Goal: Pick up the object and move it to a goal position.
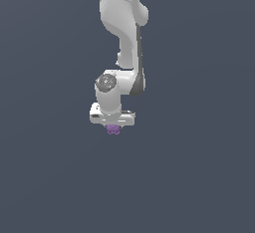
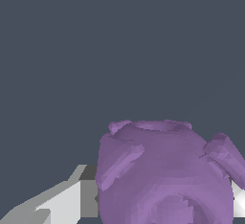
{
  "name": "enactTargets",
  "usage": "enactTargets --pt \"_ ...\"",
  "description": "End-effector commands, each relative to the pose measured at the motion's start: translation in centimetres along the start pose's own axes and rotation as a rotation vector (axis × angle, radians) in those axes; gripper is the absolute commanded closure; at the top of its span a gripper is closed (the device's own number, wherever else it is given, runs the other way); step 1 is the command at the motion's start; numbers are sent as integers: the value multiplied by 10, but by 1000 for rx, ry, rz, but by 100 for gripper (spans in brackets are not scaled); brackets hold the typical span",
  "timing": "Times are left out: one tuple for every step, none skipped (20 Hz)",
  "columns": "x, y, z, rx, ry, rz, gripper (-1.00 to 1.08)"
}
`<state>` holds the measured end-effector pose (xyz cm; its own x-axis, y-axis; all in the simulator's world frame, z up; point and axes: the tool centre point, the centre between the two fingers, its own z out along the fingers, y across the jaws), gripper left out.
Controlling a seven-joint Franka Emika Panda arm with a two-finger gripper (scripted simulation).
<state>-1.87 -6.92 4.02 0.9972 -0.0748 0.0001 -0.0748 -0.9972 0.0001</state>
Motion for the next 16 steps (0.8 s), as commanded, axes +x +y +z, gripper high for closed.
enactTargets --pt "0 0 1 0 0 -1 108" --pt "0 0 1 0 0 -1 108" --pt "0 0 1 0 0 -1 108" --pt "0 0 1 0 0 -1 108" --pt "0 0 1 0 0 -1 108" --pt "0 0 1 0 0 -1 108" --pt "0 0 1 0 0 -1 108" --pt "0 0 1 0 0 -1 108" --pt "0 0 0 0 1 -1 108" --pt "0 -1 0 0 1 -1 108" --pt "0 -1 -1 0 1 -1 108" --pt "0 -2 -2 0 1 -1 108" --pt "-1 -3 -3 0 1 -1 108" --pt "-2 -4 -5 0 1 -1 108" --pt "-3 -5 -8 0 1 -1 108" --pt "-4 -7 -10 0 1 -1 108"
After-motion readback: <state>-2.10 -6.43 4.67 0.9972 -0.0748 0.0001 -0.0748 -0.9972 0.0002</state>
